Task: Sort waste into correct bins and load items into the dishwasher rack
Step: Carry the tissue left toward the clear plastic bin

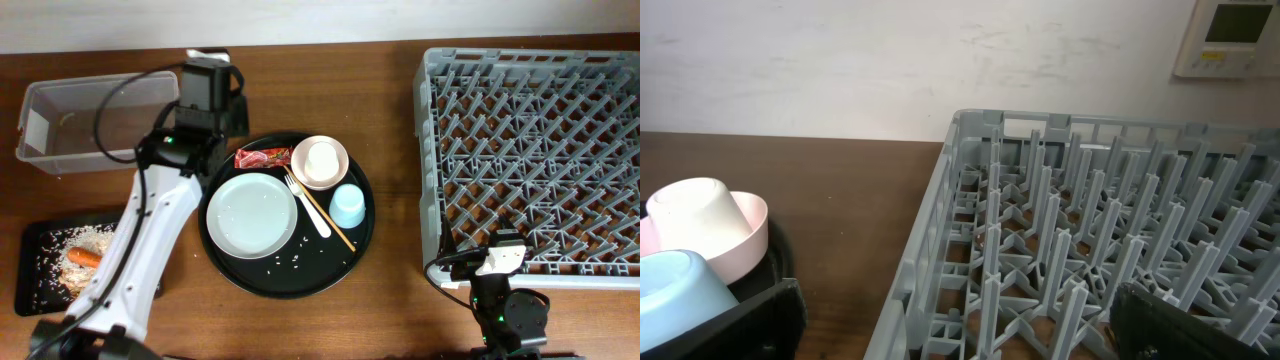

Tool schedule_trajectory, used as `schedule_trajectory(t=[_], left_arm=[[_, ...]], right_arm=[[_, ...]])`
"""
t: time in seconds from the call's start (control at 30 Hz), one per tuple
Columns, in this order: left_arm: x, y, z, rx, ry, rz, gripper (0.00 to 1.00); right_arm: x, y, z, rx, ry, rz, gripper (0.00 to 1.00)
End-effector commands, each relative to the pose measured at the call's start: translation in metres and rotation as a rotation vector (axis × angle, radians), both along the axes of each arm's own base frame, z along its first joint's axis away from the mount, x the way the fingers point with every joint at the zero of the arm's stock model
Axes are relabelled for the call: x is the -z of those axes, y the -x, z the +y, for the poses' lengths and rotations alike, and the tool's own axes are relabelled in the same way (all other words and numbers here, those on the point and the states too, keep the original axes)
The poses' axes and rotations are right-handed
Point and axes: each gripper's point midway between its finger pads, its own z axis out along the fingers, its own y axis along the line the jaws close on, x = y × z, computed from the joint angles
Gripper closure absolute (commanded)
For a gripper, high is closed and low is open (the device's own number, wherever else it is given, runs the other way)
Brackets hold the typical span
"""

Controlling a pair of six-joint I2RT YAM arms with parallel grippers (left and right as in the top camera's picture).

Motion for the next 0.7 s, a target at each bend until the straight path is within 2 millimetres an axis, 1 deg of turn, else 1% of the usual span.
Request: schedule_trajectory(t=[0.0,0.03,0.07,0.1,0.17,0.2,0.23,0.27,0.3,0.33,0.37,0.4,0.47,0.53,0.57,0.6,0.67], left_arm=[[-0.031,-0.005,0.066,-0.226,-0.077,-0.103,0.99],[-0.03,-0.006,0.075,-0.246,-0.078,-0.1,0.99],[-0.025,-0.008,0.089,-0.275,-0.08,-0.092,0.99],[-0.018,-0.011,0.109,-0.313,-0.078,-0.082,0.99],[-0.006,-0.016,0.138,-0.372,-0.08,-0.064,0.99],[0.003,-0.017,0.159,-0.417,-0.084,-0.048,0.99],[0.011,-0.016,0.177,-0.452,-0.086,-0.035,0.99],[0.017,-0.016,0.187,-0.472,-0.085,-0.024,0.94],[0.023,-0.015,0.198,-0.485,-0.074,-0.012,0.8],[0.027,-0.015,0.203,-0.483,-0.056,-0.003,0.47],[0.029,-0.015,0.204,-0.471,-0.037,0.001,0.21],[0.029,-0.016,0.203,-0.455,-0.017,0.0,0.01],[0.024,-0.018,0.198,-0.429,0.007,-0.015,0.01],[0.015,-0.018,0.192,-0.409,0.017,-0.034,0.01],[0.008,-0.017,0.187,-0.397,0.021,-0.05,0.01],[-0.003,-0.017,0.178,-0.378,0.023,-0.077,0.01],[-0.018,-0.015,0.167,-0.355,0.025,-0.111,0.01]], right_arm=[[0.003,0.0,-0.001,0.005,0.006,0.006,0.01],[0.003,0.0,-0.002,0.005,0.007,0.005,0.01],[0.003,0.0,-0.001,0.005,0.006,0.005,0.01],[0.003,0.0,-0.002,0.005,0.006,0.005,0.01],[0.003,0.0,-0.001,0.005,0.006,0.005,0.01],[0.003,0.0,-0.001,0.005,0.006,0.005,0.01],[0.003,0.0,-0.001,0.005,0.006,0.005,0.01],[0.003,0.0,-0.001,0.005,0.006,0.005,0.01],[0.003,0.0,-0.001,0.005,0.006,0.005,0.01],[0.003,0.0,-0.002,0.005,0.006,0.005,0.01],[0.003,0.0,-0.001,0.005,0.006,0.005,0.01],[0.003,0.0,-0.001,0.005,0.006,0.005,0.01],[0.003,0.0,-0.001,0.005,0.006,0.005,0.01],[0.003,0.0,-0.001,0.005,0.006,0.005,0.01],[0.003,0.0,-0.001,0.005,0.006,0.005,0.01],[0.003,0.0,-0.002,0.005,0.006,0.005,0.01],[0.003,0.0,-0.001,0.005,0.006,0.005,0.01]])
